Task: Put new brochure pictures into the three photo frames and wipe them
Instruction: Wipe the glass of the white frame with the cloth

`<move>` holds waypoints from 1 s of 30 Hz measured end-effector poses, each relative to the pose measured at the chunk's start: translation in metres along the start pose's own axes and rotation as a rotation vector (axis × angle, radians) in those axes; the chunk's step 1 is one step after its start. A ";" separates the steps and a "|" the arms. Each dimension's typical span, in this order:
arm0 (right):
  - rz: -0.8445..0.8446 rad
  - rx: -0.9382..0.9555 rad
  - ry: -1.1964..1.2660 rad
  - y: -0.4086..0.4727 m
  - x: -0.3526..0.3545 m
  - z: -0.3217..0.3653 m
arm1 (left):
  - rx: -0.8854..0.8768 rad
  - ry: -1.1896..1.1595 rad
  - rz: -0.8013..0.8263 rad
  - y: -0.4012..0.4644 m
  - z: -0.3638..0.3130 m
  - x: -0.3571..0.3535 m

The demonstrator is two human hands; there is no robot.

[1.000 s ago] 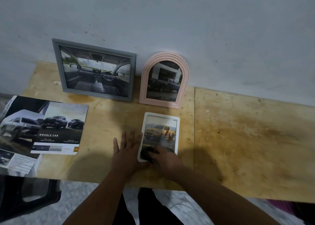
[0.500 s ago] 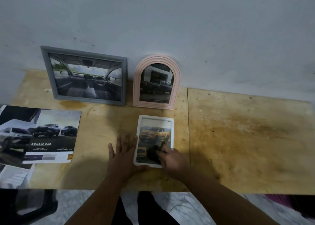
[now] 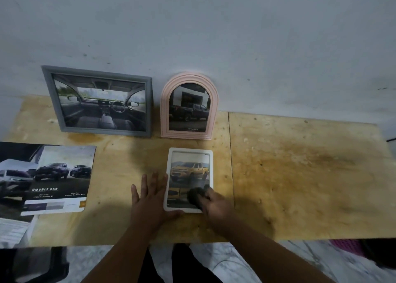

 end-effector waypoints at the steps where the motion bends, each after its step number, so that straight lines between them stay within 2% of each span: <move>1: 0.004 0.051 -0.020 -0.003 0.002 0.004 | -0.001 0.003 0.011 0.000 0.000 0.000; 3: 0.012 0.100 -0.005 0.005 0.020 0.001 | -0.005 -0.007 0.013 0.000 0.000 0.000; 7: -0.146 -0.199 0.047 0.056 0.076 -0.036 | -0.007 -0.021 -0.015 -0.001 -0.001 0.002; 11: -0.056 -0.180 -0.127 0.051 0.056 -0.027 | -0.007 -0.009 -0.008 0.000 -0.002 0.000; 15: -0.026 -0.280 0.204 -0.005 0.011 -0.017 | -0.008 -0.030 -0.039 0.000 -0.001 -0.003; 18: 0.055 -0.178 0.248 -0.024 -0.009 0.008 | -0.004 -0.021 -0.050 0.002 0.001 -0.005; 21: 0.027 -0.164 0.299 0.005 0.021 0.005 | -0.012 -0.040 -0.067 0.002 0.002 -0.005; 23: -0.095 -0.299 0.304 0.039 0.056 -0.015 | -0.006 -0.039 -0.073 0.002 0.001 -0.005; 25: -0.240 -0.353 0.261 0.062 0.080 -0.027 | -0.001 -0.043 -0.073 0.002 0.000 -0.005; 26: -0.248 -0.337 0.185 0.069 0.080 -0.025 | -0.002 -0.044 -0.069 0.001 0.000 -0.003; 28: -0.128 -0.291 -0.031 0.073 0.051 -0.014 | -0.002 -0.039 -0.064 0.001 0.000 -0.005; 30: -0.054 -0.261 -0.085 0.057 0.022 0.002 | -0.001 -0.036 -0.086 0.001 0.000 -0.004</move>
Point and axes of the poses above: each hand's wrist, its own y-axis towards the middle knuckle, its own x-axis out of the back of the hand, z = x × y, the point moved 7 cm from there along y, towards the middle knuckle, and after that the axes turned 13 degrees about -x, right-handed, at the moved point
